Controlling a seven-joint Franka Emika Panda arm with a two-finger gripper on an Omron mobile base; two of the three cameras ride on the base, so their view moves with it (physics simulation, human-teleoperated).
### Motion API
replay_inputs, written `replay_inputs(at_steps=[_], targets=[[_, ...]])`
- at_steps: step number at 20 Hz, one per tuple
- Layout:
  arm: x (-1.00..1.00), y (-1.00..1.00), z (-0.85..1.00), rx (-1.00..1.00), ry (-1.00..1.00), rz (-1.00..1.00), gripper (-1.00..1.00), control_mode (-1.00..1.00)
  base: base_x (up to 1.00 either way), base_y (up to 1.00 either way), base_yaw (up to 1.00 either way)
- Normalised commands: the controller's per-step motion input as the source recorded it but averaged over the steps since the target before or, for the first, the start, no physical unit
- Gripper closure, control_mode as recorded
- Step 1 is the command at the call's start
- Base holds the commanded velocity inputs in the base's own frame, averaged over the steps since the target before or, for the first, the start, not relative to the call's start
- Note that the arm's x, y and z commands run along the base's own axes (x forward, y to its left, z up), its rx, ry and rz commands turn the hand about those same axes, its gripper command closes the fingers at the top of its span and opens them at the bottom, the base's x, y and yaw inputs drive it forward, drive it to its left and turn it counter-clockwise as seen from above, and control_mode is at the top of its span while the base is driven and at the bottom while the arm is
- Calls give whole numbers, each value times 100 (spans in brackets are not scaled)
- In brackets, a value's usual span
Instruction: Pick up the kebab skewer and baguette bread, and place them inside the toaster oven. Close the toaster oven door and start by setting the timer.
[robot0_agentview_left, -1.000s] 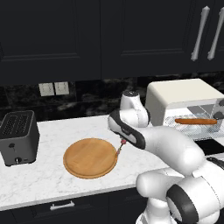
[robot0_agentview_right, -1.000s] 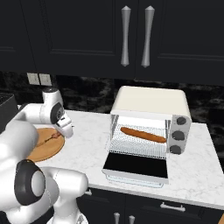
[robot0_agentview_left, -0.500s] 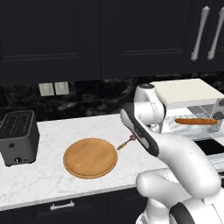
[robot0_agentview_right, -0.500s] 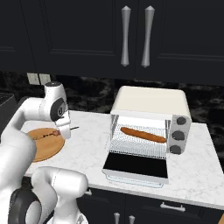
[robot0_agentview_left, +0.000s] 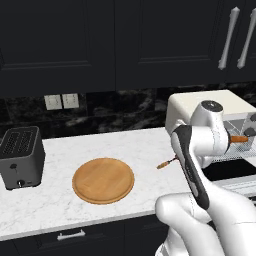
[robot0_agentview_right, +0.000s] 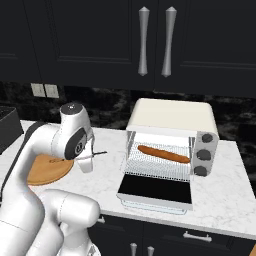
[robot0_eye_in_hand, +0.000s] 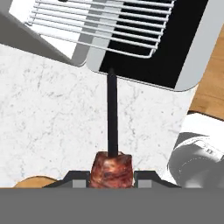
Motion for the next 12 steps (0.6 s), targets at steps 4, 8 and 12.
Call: replay_inputs(at_steps=[4,8,12], targets=[[-15,-86,31,6,-17,-21,100,-100,0,0,0],[-7,-97,24,7,-13,-24,100,-100,0,0,0],[-2,-97,18,7,-10,-25,100,-100,0,0,0]])
